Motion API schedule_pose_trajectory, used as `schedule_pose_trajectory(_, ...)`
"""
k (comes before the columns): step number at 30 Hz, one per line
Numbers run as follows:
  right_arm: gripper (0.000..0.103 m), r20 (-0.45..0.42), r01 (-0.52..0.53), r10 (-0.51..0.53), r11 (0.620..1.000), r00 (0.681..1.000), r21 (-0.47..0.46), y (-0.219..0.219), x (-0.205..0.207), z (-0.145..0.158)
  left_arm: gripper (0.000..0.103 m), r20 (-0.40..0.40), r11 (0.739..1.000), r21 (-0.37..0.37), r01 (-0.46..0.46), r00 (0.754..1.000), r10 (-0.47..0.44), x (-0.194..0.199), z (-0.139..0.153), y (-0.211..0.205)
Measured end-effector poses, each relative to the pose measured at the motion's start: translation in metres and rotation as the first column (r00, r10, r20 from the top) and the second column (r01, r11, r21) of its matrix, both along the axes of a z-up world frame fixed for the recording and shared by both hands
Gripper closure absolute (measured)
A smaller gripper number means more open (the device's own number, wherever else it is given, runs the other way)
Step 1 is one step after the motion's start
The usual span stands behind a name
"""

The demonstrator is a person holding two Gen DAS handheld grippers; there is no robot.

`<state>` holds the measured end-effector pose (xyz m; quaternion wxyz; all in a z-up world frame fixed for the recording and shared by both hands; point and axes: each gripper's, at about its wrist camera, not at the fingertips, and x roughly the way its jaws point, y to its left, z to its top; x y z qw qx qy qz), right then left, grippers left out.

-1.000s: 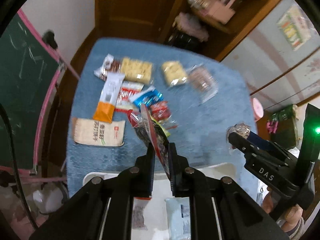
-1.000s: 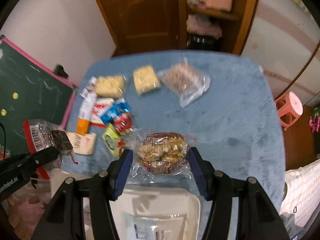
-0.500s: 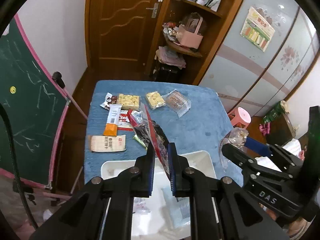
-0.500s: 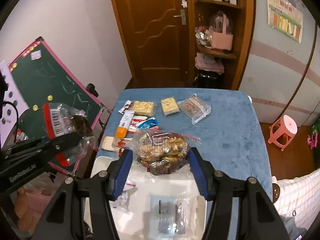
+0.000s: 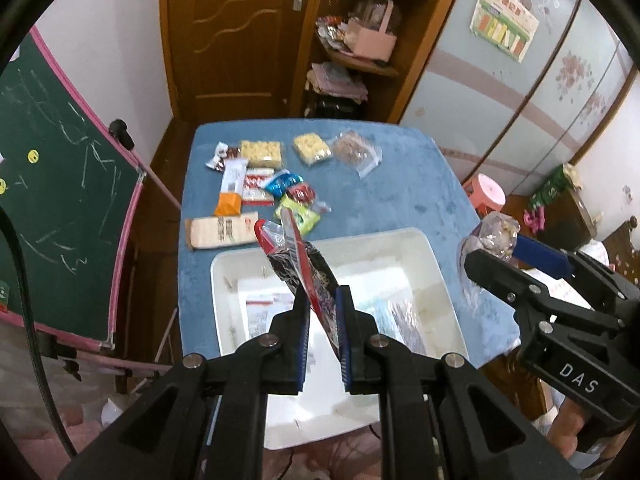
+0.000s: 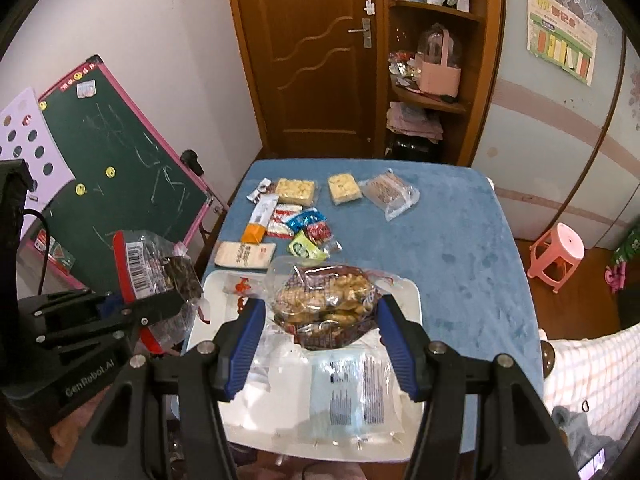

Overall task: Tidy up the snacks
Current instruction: 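Carry both packets over the white tray and open both tools, then lift both tools away from the tray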

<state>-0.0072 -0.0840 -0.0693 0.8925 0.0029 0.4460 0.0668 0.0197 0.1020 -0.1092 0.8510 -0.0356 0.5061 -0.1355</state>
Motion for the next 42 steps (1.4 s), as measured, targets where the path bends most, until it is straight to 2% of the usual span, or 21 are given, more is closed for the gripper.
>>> schedule_pose_trajectory(17, 0.044, -0.097, -0.001, -0.002, 0.999, 0.995, -0.037, 0.005, -0.011, -0.033, 0.092, -0.096, 0.998, 0.020, 0.059, 0.994, -0.057, -0.007, -0.023, -0.017)
schedule_pose_trajectory(22, 0.044, -0.119, 0.000, -0.004, 0.999, 0.993, -0.036, 0.005, -0.009, -0.037, 0.092, -0.096, 0.997, 0.027, 0.075, 0.993, -0.072, -0.010, -0.023, -0.022)
schedule_pose_trajectory(23, 0.044, -0.125, -0.002, -0.002, 0.999, 0.992, -0.034, 0.005, -0.009, -0.038, 0.089, -0.094, 0.997, 0.030, 0.078, 0.993, -0.075, -0.010, -0.022, -0.023)
schedule_pose_trajectory(24, 0.044, -0.130, -0.006, 0.002, 1.000, 0.992, -0.030, 0.005, -0.008, -0.039, 0.078, -0.093, 0.996, 0.035, 0.081, 0.993, -0.077, -0.010, -0.022, -0.024)
schedule_pose_trajectory(25, 0.044, -0.130, -0.008, 0.005, 1.000, 0.991, -0.028, 0.005, -0.008, -0.039, 0.074, -0.091, 0.996, 0.040, 0.078, 0.993, -0.074, -0.010, -0.021, -0.025)
schedule_pose_trajectory(27, 0.044, -0.121, 0.003, -0.008, 0.999, 0.993, -0.041, 0.004, -0.007, -0.038, 0.059, -0.087, 0.997, 0.047, 0.065, 0.994, -0.061, -0.009, -0.020, -0.023)
schedule_pose_trajectory(30, 0.044, -0.120, 0.022, -0.024, 0.999, 0.993, -0.024, -0.002, -0.007, -0.038, 0.042, -0.083, 0.998, 0.044, 0.036, 0.996, -0.032, -0.008, -0.019, -0.019)
schedule_pose_trajectory(32, 0.044, -0.124, 0.030, -0.030, 1.000, 0.992, -0.006, -0.007, -0.007, -0.039, 0.039, -0.083, 0.999, 0.040, 0.029, 0.996, -0.025, -0.008, -0.020, -0.018)
schedule_pose_trajectory(42, 0.044, -0.129, 0.038, -0.039, 0.999, 0.991, -0.005, -0.014, -0.004, -0.041, 0.038, -0.093, 0.999, 0.044, 0.029, 0.995, -0.025, -0.004, -0.020, -0.026)
